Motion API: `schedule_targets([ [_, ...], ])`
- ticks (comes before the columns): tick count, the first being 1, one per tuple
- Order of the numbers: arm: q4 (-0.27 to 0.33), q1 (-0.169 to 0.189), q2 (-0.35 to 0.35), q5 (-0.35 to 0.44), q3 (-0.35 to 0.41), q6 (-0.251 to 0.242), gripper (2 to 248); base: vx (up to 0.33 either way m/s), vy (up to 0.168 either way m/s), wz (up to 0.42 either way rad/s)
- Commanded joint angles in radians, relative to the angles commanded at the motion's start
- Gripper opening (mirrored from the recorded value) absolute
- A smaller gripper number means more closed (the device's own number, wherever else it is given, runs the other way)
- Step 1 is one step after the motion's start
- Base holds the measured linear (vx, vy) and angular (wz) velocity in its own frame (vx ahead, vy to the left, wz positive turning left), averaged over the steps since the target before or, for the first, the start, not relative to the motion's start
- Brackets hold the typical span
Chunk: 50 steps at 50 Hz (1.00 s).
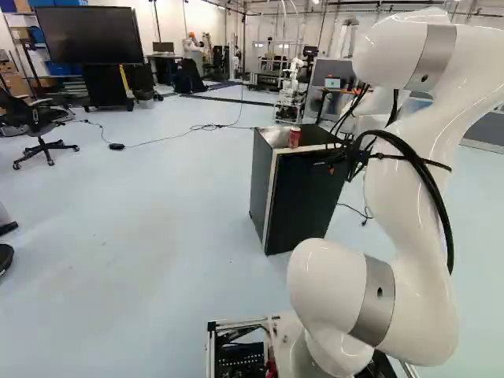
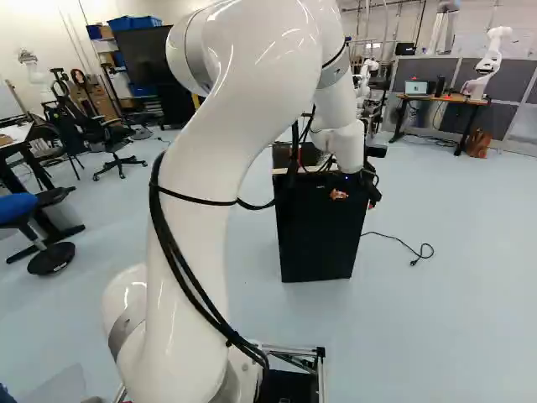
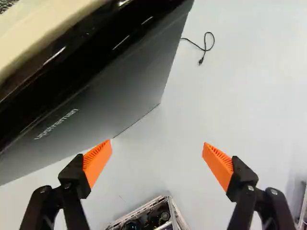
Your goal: Grab a drink from the fridge
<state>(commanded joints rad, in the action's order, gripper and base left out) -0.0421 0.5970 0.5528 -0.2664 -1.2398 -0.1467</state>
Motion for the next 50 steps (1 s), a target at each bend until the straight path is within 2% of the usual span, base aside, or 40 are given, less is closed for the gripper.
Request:
schedule_targets([
  [50, 0.0, -0.114, -0.137, 0.123, 0.187, 0.0, 247, 0.0, 0.0, 0.0],
])
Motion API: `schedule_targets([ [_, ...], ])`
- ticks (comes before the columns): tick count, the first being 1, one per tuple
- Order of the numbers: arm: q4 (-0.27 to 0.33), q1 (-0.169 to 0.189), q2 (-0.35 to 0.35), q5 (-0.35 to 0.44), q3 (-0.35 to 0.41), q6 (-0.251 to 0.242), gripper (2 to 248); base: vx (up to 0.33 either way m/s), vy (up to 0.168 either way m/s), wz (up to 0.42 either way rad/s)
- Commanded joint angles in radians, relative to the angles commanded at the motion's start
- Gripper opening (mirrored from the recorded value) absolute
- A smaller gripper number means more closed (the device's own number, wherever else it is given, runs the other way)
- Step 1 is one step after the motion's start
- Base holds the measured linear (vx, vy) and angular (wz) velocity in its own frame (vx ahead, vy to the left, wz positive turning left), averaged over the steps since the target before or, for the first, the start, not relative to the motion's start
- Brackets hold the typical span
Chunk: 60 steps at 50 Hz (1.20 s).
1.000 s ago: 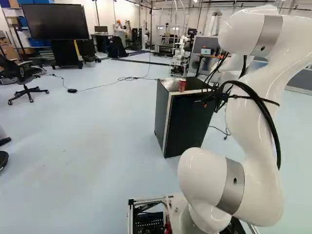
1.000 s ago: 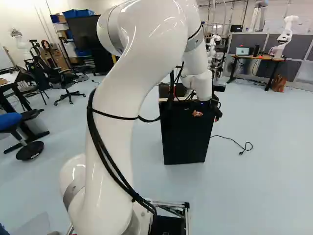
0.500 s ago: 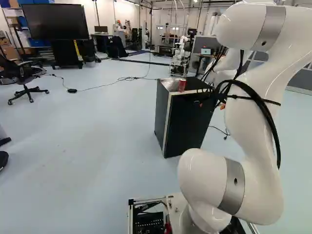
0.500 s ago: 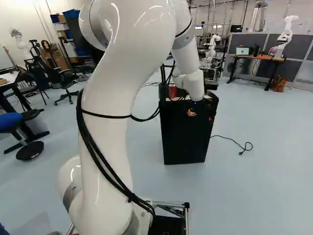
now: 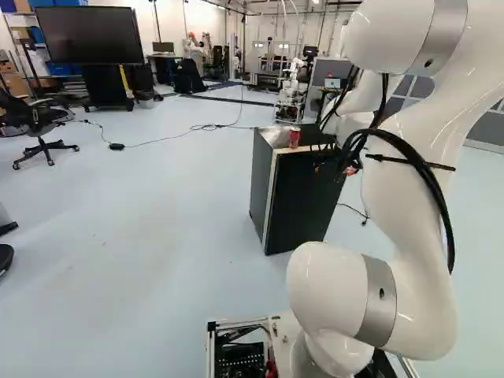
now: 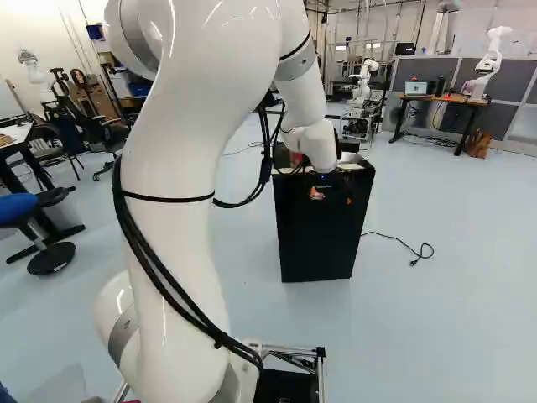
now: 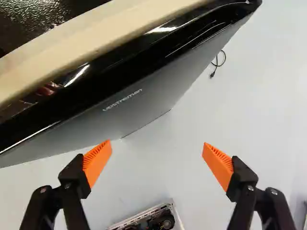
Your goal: Grab a drink from the fridge
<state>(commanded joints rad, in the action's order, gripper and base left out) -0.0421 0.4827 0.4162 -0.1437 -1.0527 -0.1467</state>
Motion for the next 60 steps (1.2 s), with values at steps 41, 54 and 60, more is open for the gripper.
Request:
schedule_targets([
  [41, 0.0, -0.127, -0.039, 0.007, 0.052, 0.0, 247, 0.0, 0.0, 0.0],
  [54, 0.0, -0.155, -0.033, 0.007, 0.043, 0.0, 247, 0.0, 0.0, 0.0],
  [60, 0.0, -0.165, -0.027, 0.007, 0.035, 0.0, 247, 0.0, 0.0, 0.0],
])
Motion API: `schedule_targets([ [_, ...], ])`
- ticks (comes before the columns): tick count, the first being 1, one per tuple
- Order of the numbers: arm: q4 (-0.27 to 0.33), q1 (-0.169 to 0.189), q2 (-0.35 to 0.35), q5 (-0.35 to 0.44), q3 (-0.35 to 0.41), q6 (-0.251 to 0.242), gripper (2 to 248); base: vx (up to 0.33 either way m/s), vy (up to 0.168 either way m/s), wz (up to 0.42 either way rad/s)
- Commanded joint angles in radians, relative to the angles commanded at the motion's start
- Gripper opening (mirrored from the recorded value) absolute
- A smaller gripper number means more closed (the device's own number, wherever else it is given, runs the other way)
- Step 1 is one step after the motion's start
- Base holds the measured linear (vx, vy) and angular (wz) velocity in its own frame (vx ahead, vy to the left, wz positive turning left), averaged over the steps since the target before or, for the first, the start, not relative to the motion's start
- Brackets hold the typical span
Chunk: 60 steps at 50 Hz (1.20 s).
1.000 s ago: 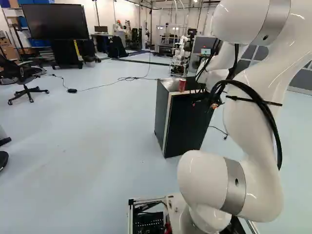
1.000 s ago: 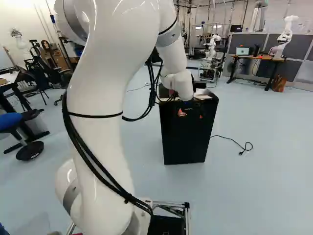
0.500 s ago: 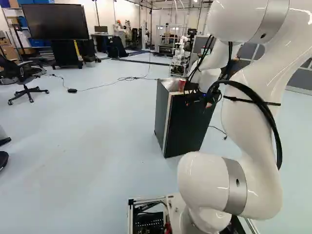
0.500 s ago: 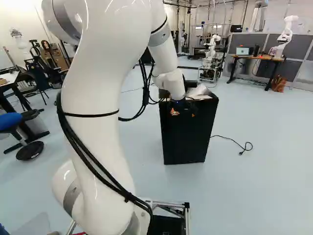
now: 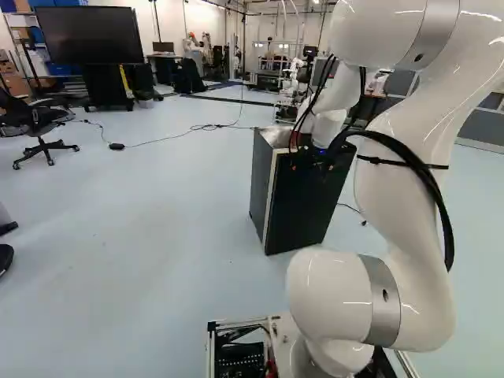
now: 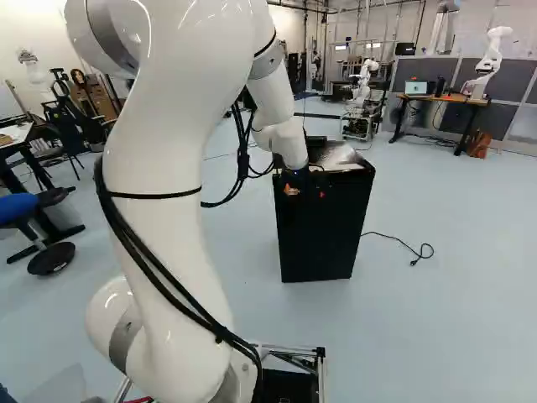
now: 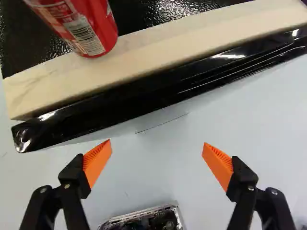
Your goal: Grab a drink from the fridge
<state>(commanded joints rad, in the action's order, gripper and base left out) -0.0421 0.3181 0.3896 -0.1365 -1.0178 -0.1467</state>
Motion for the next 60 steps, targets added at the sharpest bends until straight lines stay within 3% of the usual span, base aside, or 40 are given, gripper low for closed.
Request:
schedule_targets([
  [60, 0.0, -0.008, 0.007, 0.039, -0.009, 0.0, 247, 0.0, 0.0, 0.0],
])
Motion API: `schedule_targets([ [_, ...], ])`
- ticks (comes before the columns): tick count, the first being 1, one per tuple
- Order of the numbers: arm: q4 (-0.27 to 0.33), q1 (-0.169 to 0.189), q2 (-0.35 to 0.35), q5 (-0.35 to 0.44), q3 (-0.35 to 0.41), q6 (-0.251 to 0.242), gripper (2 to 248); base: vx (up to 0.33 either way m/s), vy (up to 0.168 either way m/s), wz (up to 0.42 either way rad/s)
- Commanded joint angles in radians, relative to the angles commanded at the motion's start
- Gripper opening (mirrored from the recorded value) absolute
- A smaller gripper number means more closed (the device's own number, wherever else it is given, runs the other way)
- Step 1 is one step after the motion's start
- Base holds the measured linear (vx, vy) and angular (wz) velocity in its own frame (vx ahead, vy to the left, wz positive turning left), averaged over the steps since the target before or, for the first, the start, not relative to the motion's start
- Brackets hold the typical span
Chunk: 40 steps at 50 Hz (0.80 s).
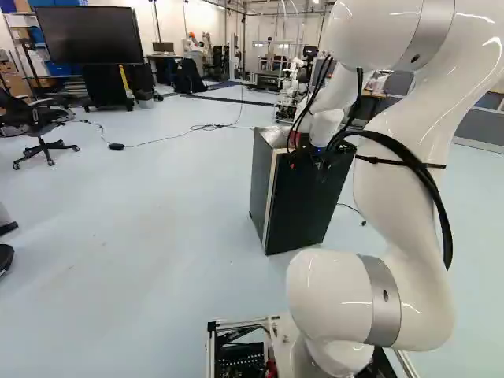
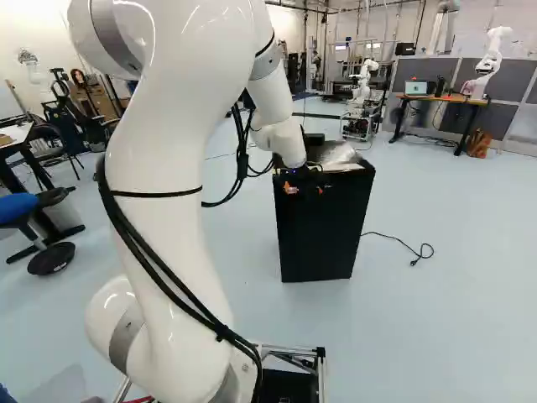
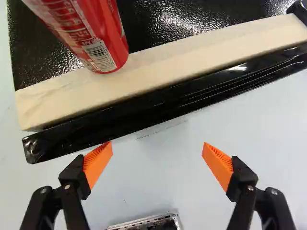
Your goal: Grab a drink from the fridge
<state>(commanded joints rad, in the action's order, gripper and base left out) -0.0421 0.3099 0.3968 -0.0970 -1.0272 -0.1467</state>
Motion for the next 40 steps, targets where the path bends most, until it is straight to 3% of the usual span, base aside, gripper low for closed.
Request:
schedule_targets([
  [28, 0.0, 0.008, -0.086, 0.002, 0.11, 0.0, 247, 0.0, 0.0, 0.0],
  [40, 0.0, 0.0, -0.139, 0.067, 0.176, 0.0, 247, 0.0, 0.0, 0.0],
])
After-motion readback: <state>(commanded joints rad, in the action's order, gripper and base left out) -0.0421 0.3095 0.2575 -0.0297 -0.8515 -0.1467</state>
